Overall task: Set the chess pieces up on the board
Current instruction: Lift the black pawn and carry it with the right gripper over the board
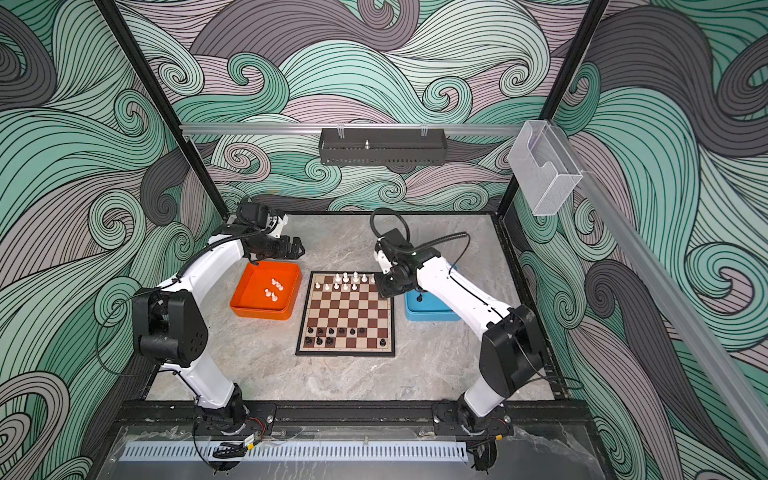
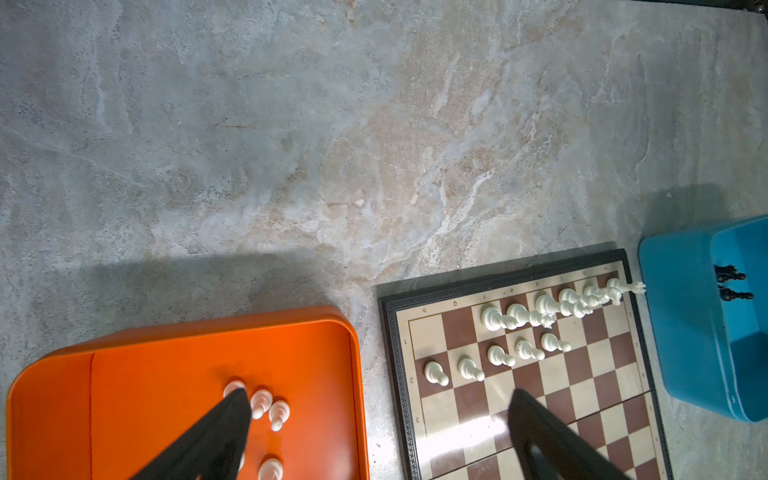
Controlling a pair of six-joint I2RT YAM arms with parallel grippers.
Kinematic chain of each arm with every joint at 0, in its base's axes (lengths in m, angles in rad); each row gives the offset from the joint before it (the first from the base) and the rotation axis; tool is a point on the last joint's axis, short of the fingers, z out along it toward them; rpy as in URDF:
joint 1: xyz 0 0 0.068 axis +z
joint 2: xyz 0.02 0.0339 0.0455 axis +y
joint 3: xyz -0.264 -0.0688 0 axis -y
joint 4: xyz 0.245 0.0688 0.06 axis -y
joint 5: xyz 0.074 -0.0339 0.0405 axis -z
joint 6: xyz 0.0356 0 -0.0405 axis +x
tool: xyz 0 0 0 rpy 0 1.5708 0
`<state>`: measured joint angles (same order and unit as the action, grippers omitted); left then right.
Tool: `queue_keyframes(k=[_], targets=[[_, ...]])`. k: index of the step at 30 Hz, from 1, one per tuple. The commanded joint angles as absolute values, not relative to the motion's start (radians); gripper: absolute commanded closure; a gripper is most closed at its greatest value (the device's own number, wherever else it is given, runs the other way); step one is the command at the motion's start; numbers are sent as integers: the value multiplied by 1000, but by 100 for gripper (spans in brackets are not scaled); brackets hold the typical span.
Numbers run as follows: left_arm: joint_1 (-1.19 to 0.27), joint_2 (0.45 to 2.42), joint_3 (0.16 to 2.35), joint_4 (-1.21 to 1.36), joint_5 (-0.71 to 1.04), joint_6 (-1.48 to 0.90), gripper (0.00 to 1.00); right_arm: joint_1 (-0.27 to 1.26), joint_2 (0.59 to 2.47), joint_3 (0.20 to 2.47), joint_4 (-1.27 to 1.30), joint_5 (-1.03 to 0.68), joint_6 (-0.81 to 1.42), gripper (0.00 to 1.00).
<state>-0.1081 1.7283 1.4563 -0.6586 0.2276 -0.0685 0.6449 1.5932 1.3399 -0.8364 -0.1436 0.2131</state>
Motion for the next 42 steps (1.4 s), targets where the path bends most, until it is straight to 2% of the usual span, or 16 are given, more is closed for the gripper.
queue_keyframes(k=[1,6,26,42], targets=[[-115,1707,1457,-659,215,-83,1,714,1552,1296,-784,-134,279,85],[-115,1700,1453,-654,219,-92,1,809,1546,1263,-740,-81,282,85],[-115,1697,1431,-632,217,-122,1,994,1684,1282,-741,-6,209,84],[-115,1714,1436,-637,216,-124,1,1016,1749,1277,-717,-82,206,84]])
